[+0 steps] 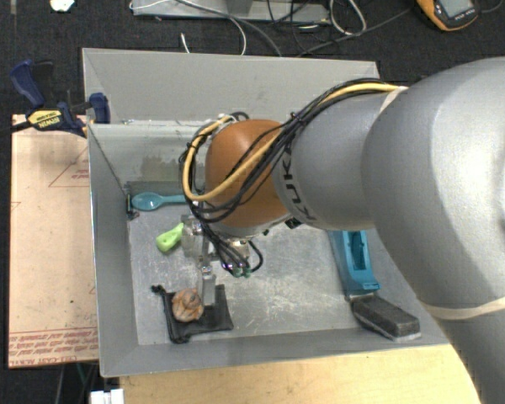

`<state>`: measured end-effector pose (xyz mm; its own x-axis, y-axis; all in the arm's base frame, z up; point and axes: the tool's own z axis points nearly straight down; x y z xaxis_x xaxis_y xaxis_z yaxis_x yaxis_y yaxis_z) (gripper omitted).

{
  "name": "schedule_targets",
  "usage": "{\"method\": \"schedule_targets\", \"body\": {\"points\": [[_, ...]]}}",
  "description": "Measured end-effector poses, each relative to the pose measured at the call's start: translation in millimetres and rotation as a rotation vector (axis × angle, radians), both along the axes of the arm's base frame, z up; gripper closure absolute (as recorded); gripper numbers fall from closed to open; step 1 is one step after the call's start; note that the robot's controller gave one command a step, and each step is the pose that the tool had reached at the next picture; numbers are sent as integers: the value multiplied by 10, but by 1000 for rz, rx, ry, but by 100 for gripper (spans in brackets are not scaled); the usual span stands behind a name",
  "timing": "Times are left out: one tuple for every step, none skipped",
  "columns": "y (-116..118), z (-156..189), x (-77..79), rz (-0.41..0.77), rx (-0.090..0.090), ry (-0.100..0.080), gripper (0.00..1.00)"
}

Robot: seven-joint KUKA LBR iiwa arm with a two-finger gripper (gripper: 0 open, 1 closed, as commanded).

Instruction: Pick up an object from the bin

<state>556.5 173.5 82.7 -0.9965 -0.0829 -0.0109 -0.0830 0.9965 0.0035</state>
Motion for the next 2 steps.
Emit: {"method": "schedule_targets", "body": {"points": [[72, -43, -138, 277, 0, -9, 0], [161, -88, -555, 16, 1, -12, 0]]}}
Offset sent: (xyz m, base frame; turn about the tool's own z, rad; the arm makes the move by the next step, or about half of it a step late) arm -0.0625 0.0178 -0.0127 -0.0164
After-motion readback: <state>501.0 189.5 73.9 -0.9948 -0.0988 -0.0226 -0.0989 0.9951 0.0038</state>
